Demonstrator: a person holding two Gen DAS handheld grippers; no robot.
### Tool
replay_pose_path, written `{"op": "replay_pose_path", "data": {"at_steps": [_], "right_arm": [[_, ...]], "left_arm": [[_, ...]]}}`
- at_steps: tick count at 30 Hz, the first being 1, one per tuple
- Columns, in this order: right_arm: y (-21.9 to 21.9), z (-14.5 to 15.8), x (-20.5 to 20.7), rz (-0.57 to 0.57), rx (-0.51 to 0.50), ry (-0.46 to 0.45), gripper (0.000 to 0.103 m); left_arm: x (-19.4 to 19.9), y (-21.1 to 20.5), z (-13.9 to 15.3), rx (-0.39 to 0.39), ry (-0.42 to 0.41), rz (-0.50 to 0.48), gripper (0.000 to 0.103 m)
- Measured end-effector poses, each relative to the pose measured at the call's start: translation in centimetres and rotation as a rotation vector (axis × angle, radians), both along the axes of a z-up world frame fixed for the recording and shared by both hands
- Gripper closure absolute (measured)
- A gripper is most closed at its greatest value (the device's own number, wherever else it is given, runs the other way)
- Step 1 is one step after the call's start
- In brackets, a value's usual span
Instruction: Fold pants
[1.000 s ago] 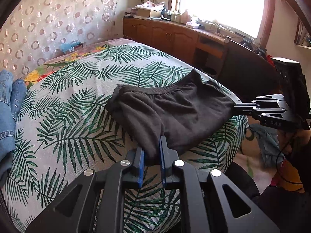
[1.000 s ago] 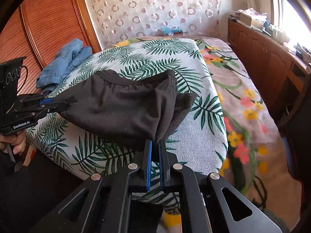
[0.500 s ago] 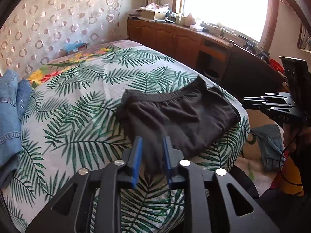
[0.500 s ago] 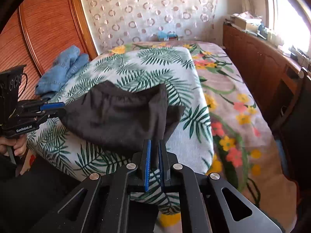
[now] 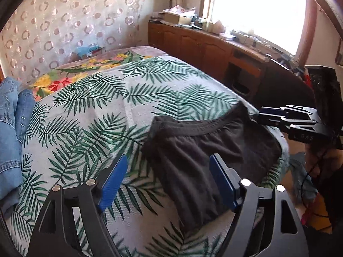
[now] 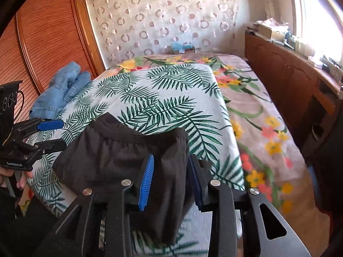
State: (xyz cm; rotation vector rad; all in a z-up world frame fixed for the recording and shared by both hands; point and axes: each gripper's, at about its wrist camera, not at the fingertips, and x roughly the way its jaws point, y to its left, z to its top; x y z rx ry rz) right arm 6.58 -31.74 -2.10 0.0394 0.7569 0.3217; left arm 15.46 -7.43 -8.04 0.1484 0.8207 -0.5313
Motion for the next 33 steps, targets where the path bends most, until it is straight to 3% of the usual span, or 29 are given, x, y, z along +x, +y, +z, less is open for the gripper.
{"op": "replay_pose_path", "data": {"at_steps": [9,10,11,14,19,25,30,33], "right_arm": [[1.0,-1.4,4.8,0.013,-0.031,0.049,0.069],[1.0,-1.2,4.9,0.016,-0.028,0.037,0.072],[0.9,-1.0,4.8,0.019,-0.020,0.017,0.094],[0.0,-0.6,4.5,-0.015,0.000,-0.020,0.096],[0.2,-1.6,4.8,-0.019,-0.043,0.032,0.095],[-0.5,-0.3,3.0,-0.047,-0.022,0.002,0.071],[-1.8,-0.3,0.8,-0.065,-0.015,0.022,0.044],[-2.5,-0.5,-0.2,-0.092,-0.013,0.036,0.043]], "left_arm": [[2.9,-0.4,-1.5,0.041,0.027,0.047,0.024],[3.0,-0.3,-1.6,0.043,0.026,0.051,0.024],[3.1,-0.3,-1.6,0.043,0.026,0.053,0.024],[3.1,-0.3,-1.7,0.043,0.027,0.055,0.024],[3.1,-0.5,-1.9,0.049,0.031,0.053,0.024],[3.3,-0.5,-2.2,0.048,0.039,0.061,0.024],[3.5,-0.5,-2.9,0.050,0.055,0.064,0.024],[3.7,-0.6,-3.5,0.049,0.073,0.065,0.024]]}}
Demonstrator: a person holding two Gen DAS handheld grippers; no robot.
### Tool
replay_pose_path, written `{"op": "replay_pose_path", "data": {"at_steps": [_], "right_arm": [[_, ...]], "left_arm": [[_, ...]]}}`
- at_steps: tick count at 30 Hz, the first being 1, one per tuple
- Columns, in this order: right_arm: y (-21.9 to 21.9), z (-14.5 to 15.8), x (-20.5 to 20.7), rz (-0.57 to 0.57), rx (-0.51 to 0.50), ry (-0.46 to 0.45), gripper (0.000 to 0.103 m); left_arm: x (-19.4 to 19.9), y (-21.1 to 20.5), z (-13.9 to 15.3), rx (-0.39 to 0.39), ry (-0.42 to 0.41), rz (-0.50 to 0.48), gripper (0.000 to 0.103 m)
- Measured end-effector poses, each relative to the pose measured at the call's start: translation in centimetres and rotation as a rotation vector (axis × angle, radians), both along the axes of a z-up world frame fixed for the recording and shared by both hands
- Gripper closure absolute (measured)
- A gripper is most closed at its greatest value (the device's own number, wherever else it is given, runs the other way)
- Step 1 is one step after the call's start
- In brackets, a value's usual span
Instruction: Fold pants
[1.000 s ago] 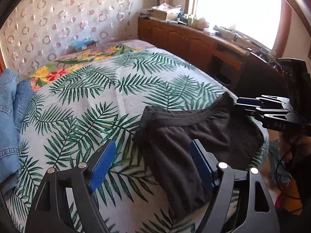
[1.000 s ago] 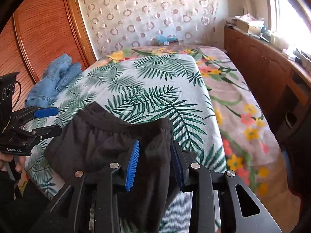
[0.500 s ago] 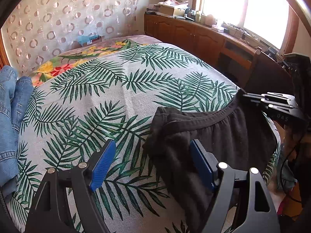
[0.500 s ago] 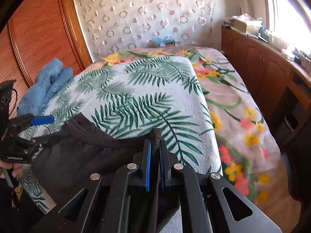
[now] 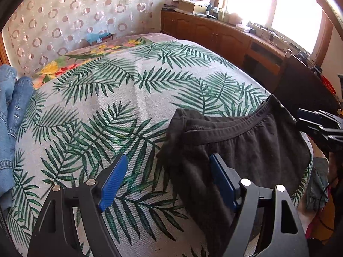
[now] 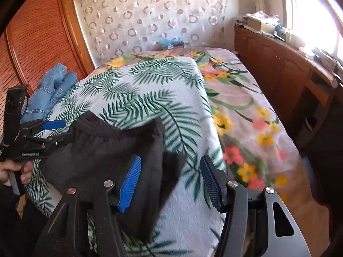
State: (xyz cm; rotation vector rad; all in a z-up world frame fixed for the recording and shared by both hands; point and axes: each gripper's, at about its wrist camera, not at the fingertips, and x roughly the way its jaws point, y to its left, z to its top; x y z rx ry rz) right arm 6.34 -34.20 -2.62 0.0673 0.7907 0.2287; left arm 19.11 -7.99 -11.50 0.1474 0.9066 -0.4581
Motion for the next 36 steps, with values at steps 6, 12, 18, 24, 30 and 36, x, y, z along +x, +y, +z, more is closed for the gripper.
{"op": "replay_pose_path", "data": {"at_steps": [6,12,18,24,30,36], "right_arm": [[0.3,0.3,-0.4,-0.001,0.006,0.014,0.043],[0.9,0.1,0.7,0.017,0.013,0.042,0.043],[0.8,-0.2,1.5,0.016,0.023,0.050,0.043],[1.3,-0.4,1.7,0.041,0.025,0.051,0.053],[1.2,-0.6,2.3,0.049,0.054,0.060,0.073],[1.6,-0.7,2.3,0.081,0.049,0.061,0.088]], "left_arm": [[0.2,0.2,-0.5,-0.029,0.007,0.002,0.022],[0.2,0.2,-0.6,-0.036,-0.004,-0.013,0.021],[0.4,0.2,-0.4,-0.036,0.004,-0.028,0.021],[0.0,-0.2,-0.2,-0.076,0.013,-0.074,0.049],[-0.1,-0.5,-0.1,-0.115,0.039,-0.100,0.072],[-0.2,-0.7,0.1,-0.115,0.044,-0.094,0.077]]}}
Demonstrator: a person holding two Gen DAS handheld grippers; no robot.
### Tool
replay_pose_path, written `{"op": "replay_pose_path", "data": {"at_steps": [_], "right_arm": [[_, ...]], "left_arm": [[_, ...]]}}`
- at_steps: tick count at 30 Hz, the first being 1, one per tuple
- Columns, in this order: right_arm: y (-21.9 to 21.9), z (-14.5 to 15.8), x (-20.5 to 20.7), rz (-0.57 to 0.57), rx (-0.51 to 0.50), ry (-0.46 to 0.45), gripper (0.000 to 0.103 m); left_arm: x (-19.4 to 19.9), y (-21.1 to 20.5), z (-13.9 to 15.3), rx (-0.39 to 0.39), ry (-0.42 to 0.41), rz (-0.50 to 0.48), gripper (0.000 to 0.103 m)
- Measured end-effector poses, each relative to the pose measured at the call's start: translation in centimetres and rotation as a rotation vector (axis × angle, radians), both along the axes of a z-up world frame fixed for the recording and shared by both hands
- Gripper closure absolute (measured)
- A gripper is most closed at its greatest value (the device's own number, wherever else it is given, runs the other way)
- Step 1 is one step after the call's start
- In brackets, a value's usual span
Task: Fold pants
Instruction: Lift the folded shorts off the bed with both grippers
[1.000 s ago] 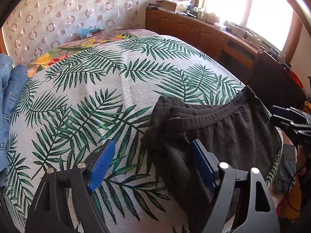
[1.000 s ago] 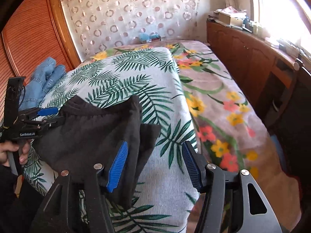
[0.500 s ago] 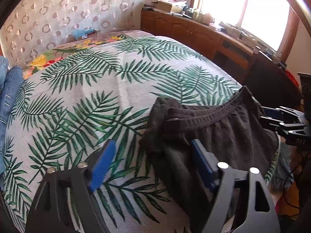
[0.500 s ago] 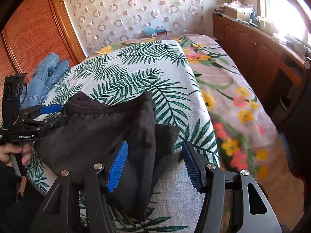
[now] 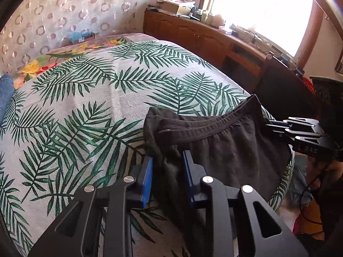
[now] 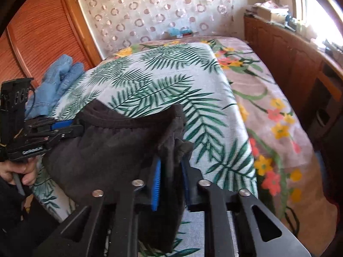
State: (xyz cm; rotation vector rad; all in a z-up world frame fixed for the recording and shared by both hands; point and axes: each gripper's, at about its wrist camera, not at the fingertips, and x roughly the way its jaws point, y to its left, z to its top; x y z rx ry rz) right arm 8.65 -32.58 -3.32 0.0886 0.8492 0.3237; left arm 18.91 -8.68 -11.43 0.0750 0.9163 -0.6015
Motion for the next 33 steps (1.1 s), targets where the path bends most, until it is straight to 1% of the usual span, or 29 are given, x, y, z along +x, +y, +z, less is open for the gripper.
{"op": "replay_pose_path", "data": {"at_steps": [3,8,13,20,26,33], "right_arm": [[-0.1,0.1,0.0,0.004,0.004,-0.001,0.091],[0.0,0.4,-0.5,0.005,0.012,-0.020,0.093],[0.5,1.4,-1.4,0.008,0.014,-0.064,0.094],[1.3,3.5,-2.7,0.028,0.004,-0.136,0.094],[2.2,5.1,-3.3,0.054,-0.007,-0.192,0.094],[3.8,6.3,-3.8,0.091,-0.022,-0.245,0.094]], "left_arm": [[0.0,0.1,0.2,-0.003,-0.002,0.008,0.084],[-1.1,0.2,1.6,-0.011,-0.043,0.008,0.088],[-2.4,0.5,3.4,-0.039,-0.082,0.008,0.088],[-4.3,1.1,6.9,-0.048,-0.175,0.017,0.088],[-4.9,2.4,8.9,-0.052,-0.224,0.054,0.088],[-5.6,4.2,10.5,-0.056,-0.275,0.084,0.088]]}}
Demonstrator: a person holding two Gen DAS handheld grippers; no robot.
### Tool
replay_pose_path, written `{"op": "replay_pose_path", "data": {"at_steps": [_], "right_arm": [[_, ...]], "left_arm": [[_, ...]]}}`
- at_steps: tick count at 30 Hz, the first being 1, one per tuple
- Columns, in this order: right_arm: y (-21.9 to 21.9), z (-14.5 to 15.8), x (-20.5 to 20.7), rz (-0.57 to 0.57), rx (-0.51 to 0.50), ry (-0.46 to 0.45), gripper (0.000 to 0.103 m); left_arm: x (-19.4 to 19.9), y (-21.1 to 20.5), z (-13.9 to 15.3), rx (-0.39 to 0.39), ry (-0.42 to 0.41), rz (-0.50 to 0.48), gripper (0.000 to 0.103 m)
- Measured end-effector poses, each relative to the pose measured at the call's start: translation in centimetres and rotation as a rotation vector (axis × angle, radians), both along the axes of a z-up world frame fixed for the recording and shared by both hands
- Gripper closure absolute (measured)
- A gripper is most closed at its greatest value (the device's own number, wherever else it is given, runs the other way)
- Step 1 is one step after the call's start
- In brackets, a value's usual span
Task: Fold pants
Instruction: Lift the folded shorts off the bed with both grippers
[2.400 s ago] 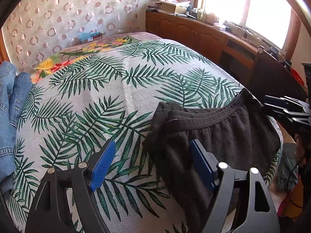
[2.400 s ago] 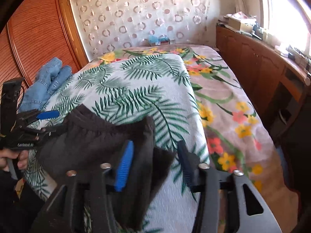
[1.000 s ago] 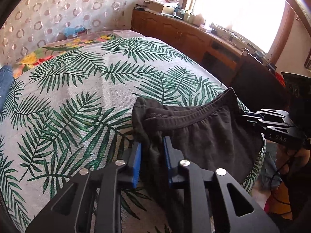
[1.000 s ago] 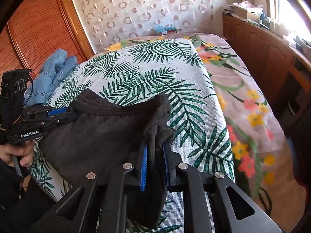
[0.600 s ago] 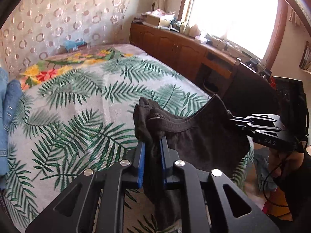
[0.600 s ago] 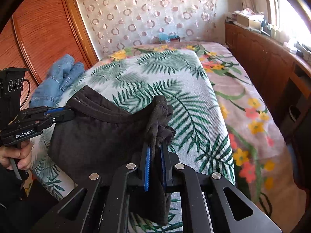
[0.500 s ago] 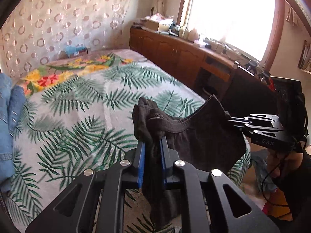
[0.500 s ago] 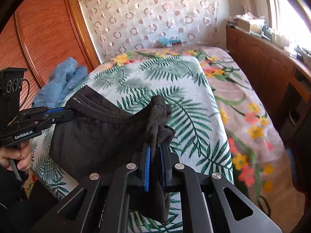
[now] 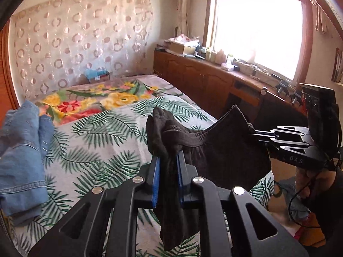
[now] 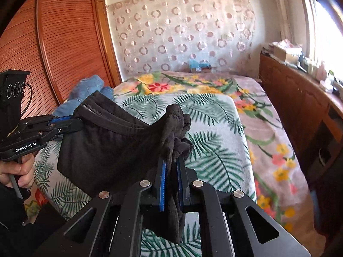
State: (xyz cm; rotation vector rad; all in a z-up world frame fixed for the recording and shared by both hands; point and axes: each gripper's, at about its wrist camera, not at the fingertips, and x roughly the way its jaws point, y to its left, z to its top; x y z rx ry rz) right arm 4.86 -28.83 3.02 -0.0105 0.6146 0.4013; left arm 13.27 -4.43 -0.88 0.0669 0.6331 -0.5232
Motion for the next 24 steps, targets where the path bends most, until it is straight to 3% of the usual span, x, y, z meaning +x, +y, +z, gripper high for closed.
{"op": "replay_pose_path", "data": {"at_steps": [11,24], "right_arm": [[2.7,0.9,1.1,0.067,-0.034,-0.052,0.095],[5.7,0.9,4.0,0.153,-0.046,-0.079,0.095]], "left_arm": [[-0.6,3.8,1.4,-0.009,-0.058,0.065,0.088],[-0.5,8.1,1.0,-0.012,-0.075,0.158,0.088]]}}
